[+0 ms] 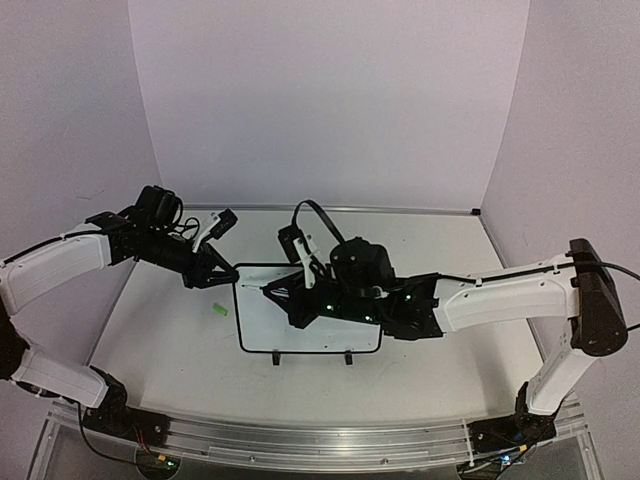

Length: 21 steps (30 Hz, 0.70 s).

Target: Write a sentence on the whiteboard

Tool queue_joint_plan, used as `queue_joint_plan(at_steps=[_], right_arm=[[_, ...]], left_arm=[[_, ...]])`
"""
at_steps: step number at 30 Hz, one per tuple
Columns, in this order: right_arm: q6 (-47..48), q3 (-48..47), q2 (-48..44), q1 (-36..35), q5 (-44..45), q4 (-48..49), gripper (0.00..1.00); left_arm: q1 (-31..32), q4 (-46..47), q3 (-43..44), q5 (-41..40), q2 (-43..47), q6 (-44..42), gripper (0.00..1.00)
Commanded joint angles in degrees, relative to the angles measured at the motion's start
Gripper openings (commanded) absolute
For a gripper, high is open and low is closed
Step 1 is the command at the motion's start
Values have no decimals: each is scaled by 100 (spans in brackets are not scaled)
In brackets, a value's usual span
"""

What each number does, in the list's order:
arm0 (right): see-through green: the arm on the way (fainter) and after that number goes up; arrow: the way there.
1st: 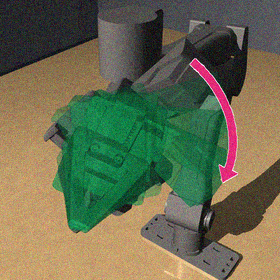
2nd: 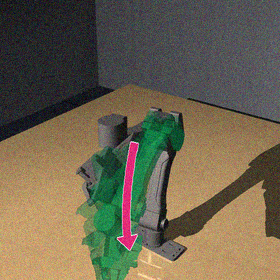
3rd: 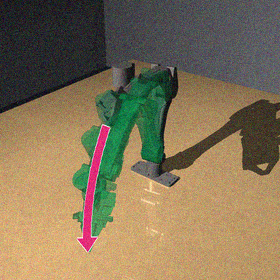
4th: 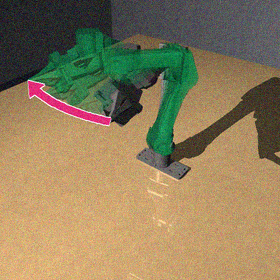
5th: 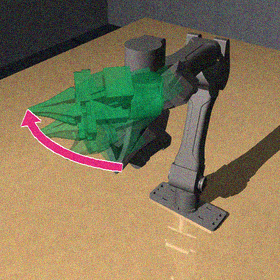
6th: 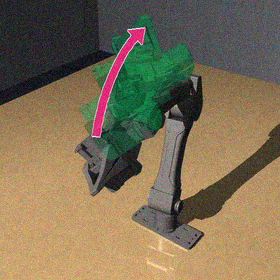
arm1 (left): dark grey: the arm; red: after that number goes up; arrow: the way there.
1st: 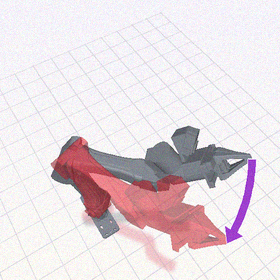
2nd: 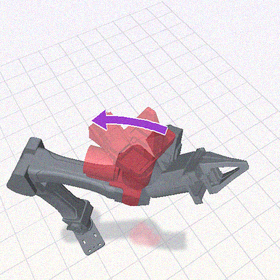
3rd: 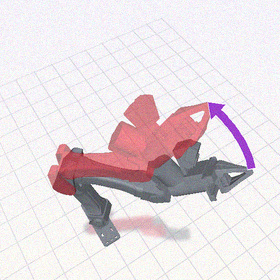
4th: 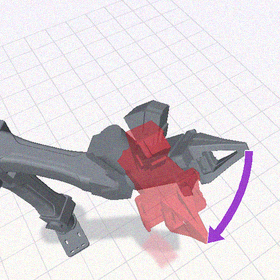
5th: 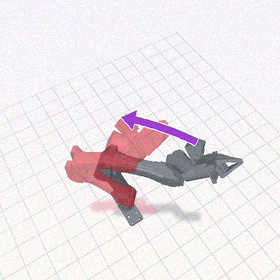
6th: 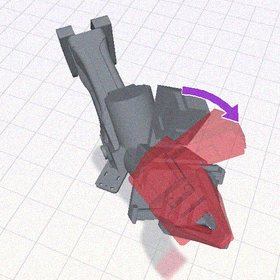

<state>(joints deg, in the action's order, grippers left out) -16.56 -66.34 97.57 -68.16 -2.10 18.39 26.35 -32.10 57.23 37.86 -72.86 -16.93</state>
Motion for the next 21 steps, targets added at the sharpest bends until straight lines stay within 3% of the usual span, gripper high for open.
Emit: queue_joint_plan(at_steps=[1,15,21], right_arm=[[-59,-315,125,47,139,7,0],[-215,-620,342,132,186,-277,0],[-243,-713,439,169,209,-283,0]], left_arm=[[28,-93,64,-177,-21,-161,19],[37,-86,33,-353,-30,-237,1],[48,-81,22,-400,-9,-249,0]])
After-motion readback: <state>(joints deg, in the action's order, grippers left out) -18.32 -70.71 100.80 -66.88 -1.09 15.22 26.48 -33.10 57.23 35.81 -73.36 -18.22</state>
